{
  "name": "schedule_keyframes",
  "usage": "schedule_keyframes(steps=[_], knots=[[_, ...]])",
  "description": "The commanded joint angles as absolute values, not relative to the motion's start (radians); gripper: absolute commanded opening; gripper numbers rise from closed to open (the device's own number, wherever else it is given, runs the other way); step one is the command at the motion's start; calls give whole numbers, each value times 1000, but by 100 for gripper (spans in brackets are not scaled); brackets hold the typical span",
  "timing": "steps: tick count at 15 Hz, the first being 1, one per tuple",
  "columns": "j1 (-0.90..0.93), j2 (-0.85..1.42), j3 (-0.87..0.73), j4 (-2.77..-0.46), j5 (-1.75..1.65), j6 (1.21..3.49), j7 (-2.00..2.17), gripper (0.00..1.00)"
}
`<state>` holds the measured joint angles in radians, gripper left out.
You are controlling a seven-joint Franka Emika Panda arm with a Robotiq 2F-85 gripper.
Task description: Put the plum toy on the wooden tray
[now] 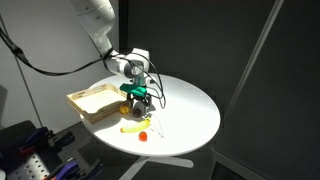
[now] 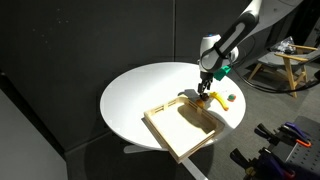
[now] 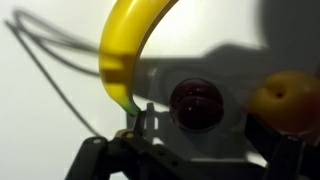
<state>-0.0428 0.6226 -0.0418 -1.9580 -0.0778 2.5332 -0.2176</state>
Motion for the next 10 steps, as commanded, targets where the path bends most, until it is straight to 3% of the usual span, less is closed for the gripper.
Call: schedule_keyframes(steps=[1,10], knots=[[-43,648,-41,-1930,-102,2540,-195,100],[-43,670,-43,-1919,-104,2542,-196,100]])
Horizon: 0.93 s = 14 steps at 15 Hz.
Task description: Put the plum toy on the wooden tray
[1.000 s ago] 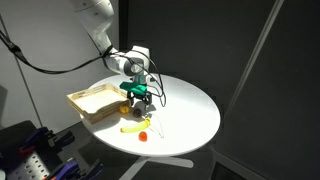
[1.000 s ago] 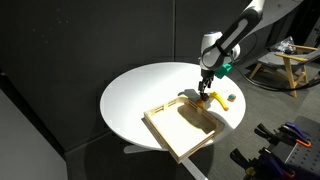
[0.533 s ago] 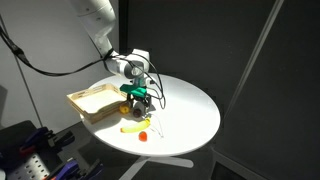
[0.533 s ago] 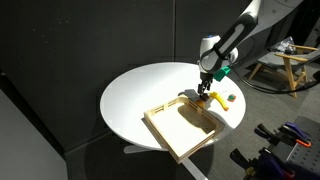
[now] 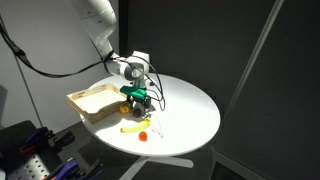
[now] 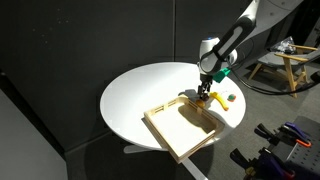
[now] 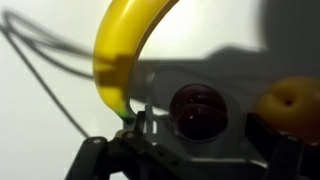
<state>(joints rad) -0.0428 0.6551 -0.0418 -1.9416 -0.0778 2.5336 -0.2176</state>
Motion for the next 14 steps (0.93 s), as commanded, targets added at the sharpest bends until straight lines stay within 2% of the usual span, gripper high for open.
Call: schedule_keyframes(steps=[1,2,7,14], knots=[[-43,672,-43,-1917,-105,2542,-197,78],[-43,674,-43,-1916,-105,2543,-197,75],[-40,675,-47,-1911,-108,2543,-192,34],[-36,628,-55,-1929,-111,2502,-185,33]])
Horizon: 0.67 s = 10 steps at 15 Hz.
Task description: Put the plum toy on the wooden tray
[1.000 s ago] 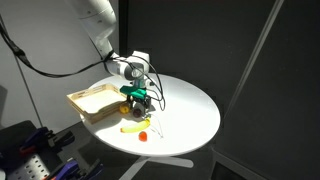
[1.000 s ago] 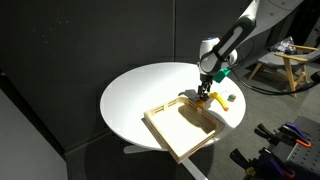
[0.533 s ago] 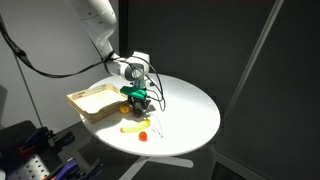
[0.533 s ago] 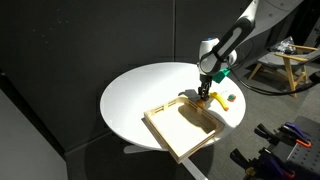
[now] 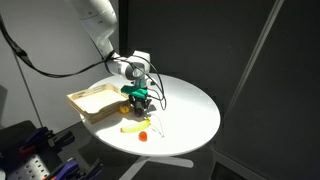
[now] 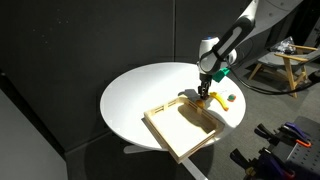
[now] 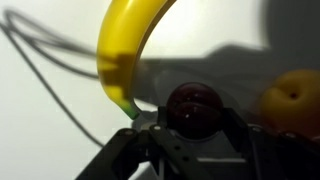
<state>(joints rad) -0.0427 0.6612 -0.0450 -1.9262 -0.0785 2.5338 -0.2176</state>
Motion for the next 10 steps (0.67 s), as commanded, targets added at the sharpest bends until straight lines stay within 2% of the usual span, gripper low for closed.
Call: schedule_keyframes(steps=[1,10], knots=[[-36,617,-56,-1933,-111,2492,-185,33],[-14,480,-49,-1952,-138,2321,-188,33]])
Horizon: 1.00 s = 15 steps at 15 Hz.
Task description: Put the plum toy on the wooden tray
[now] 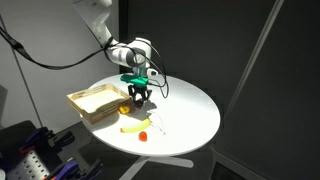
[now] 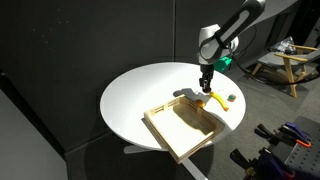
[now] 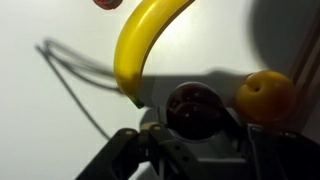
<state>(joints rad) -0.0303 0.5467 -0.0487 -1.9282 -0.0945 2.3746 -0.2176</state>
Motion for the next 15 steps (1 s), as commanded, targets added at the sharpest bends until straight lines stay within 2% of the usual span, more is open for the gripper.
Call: schedule_keyframes(steps=[1,7,15], knots=[[-7,467,-46,-1953,-149,2308,-191,33],[38,447,-7,-1925,-206,2235,-218,33],[91,467,44,-1931,-240,2251,-236,33]])
